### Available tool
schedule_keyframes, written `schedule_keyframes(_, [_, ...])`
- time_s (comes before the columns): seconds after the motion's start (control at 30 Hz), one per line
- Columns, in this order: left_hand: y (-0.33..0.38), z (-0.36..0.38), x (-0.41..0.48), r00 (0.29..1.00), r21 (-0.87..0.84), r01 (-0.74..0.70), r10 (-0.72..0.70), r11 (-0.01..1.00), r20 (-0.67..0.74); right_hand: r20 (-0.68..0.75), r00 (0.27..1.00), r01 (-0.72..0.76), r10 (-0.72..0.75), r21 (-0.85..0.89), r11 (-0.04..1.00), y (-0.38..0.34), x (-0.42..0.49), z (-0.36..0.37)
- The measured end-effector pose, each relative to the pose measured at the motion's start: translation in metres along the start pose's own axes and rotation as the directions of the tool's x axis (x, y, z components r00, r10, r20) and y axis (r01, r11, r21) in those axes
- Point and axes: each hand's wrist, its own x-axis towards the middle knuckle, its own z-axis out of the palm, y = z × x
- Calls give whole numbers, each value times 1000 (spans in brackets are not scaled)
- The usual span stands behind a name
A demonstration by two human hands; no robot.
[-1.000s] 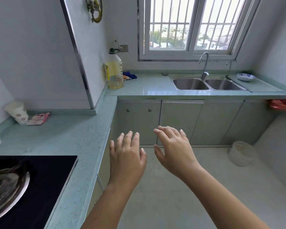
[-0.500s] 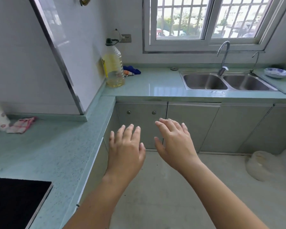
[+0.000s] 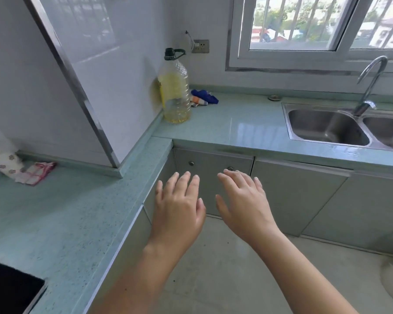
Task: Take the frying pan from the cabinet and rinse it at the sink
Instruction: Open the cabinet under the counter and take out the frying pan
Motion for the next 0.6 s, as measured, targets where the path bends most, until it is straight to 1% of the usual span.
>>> schedule_keyframes(0.17, [-25,24,32,999,-10,45,-44,999,31,43,999,29,-30,8,1000,0,42,23])
schedule_keyframes(0.33, [-59,51,75,994,-38,105,-104,994,11,34,999,40,-39,-37,999,-1,105,37])
schedule_keyframes(0.47, [-101,65,102,975,-118,223,-219,968,44,82,987,138,-135,-34,990,-31,164,59])
schedule_keyframes(0.6, [-153,73,120,950,-106,311,-311,945,10,135,963,239,-232,-36,970,-65,213,89])
